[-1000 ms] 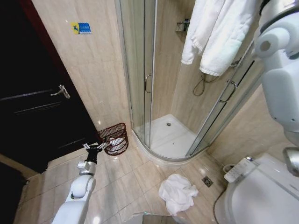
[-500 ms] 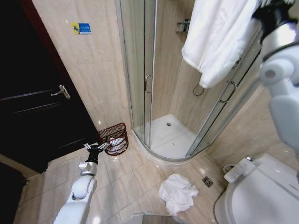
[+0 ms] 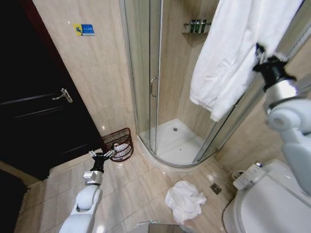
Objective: Discard the used towel into the hamper.
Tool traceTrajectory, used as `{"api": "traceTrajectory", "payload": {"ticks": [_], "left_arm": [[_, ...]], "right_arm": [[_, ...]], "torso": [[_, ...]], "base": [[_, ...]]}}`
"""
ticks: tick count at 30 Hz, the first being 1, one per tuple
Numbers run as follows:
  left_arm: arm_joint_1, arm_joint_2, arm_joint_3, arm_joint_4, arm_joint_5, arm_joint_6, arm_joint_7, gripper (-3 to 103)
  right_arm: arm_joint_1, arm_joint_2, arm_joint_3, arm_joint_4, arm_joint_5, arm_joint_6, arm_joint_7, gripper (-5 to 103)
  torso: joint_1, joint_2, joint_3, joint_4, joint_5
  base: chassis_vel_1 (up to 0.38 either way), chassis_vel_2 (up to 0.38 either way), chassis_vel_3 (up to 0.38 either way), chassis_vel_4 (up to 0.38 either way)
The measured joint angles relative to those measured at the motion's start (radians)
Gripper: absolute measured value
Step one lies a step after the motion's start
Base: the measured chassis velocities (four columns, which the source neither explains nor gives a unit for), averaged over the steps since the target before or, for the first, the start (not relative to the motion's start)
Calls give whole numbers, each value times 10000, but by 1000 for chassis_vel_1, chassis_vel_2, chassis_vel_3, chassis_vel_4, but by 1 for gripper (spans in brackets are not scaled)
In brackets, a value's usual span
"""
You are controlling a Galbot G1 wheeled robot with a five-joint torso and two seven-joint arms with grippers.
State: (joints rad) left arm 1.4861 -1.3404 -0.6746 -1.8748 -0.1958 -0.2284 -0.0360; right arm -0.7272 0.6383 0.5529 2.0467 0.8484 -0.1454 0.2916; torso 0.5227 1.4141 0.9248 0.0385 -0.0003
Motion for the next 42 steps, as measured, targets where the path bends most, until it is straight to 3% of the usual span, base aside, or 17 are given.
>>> {"api": "traceTrajectory", "payload": {"ticks": [3, 12, 20, 28, 34, 42], "left_arm": [[80, -52, 20, -22, 24, -64, -1, 100], [113, 33, -35, -59, -63, -129, -16, 100], [195, 269, -254, -31, -383, -220, -20, 100], [76, 273, 112, 430, -406, -467, -21, 100], [105, 264, 318, 374, -416, -469, -20, 100], [451, 735, 798, -137, -987, -358, -10, 100]], "right_arm": [[-1167, 484, 105, 348, -567, 152, 116, 3], [-2329, 1683, 34, 632, -1170, 232, 427, 3], [-3675, 3317, 70, 578, -2539, 679, -109, 3], [-4825, 5695, -239, -97, -4349, 1307, -570, 3], [-5568, 6511, -388, -386, -5227, 1676, -804, 3], [-7901, 7855, -250, 360, -6670, 2369, -878, 3]], "torso": [[-1, 0, 0, 0, -1], [0, 0, 1, -2, 0], [0, 0, 0, 0, 4], [0, 0, 0, 0, 2], [1, -1, 1, 0, 4], [0, 0, 0, -2, 3]], "base": [[0, 0, 0, 0], [0, 0, 0, 0], [0, 0, 0, 0], [0, 0, 0, 0], [0, 0, 0, 0], [0, 0, 0, 0]]}}
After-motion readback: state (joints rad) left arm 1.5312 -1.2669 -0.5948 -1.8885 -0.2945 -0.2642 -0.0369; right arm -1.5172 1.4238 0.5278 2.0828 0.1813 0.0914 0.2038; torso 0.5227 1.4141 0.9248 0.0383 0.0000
